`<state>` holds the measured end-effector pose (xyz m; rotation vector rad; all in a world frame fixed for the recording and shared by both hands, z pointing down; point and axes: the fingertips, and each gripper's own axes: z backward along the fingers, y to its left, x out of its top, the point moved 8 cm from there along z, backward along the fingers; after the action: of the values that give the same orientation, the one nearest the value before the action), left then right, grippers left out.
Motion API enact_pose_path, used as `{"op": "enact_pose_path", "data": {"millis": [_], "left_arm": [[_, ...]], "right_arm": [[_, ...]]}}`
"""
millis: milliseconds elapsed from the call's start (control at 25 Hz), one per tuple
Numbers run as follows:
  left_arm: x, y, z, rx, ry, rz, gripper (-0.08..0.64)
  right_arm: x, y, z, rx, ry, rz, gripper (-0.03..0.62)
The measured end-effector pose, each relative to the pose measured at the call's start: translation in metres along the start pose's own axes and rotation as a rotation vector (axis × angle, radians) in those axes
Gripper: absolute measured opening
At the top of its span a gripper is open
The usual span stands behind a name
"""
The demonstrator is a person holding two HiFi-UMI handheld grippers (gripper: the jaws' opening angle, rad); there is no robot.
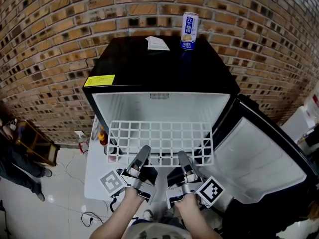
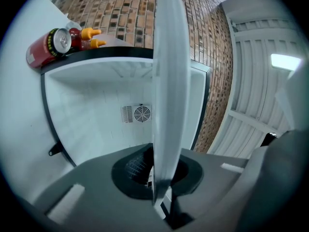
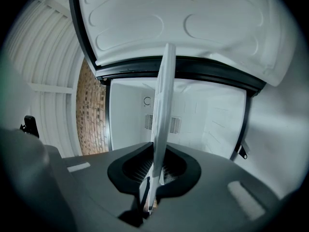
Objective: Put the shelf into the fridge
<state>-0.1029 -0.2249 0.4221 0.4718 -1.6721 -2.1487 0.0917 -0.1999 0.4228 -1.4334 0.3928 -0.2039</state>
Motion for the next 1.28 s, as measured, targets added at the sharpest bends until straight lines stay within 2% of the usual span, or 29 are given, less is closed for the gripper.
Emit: {"op": "enact_pose_path", "data": {"millis": [320, 560, 680, 960, 1280], "left_arm": [[0.001, 0.000, -0.008, 0.000, 0.007, -0.022, 0.023], [0.012, -0.005, -0.022, -0.011, 0.013, -0.122, 0.043], [0.014, -0.001, -0.027, -0.021, 0.007, -0.129, 0.043], [0.025, -0.002, -0.042, -0.038, -0.003, -0.199, 0.048], [0.038, 0.000, -0.060, -0.053, -0.002, -0.275, 0.085]], "right_arm": [[0.009, 0.002, -0.009, -0.013, -0.004, 0.043, 0.033], [0.013, 0.013, -0.022, -0.002, -0.015, 0.144, 0.047], [0.015, 0.010, -0.027, -0.010, -0.019, 0.156, 0.048], [0.025, 0.012, -0.044, -0.021, -0.001, 0.251, 0.057], [0.035, 0.015, -0.066, -0.013, 0.016, 0.335, 0.071]]}}
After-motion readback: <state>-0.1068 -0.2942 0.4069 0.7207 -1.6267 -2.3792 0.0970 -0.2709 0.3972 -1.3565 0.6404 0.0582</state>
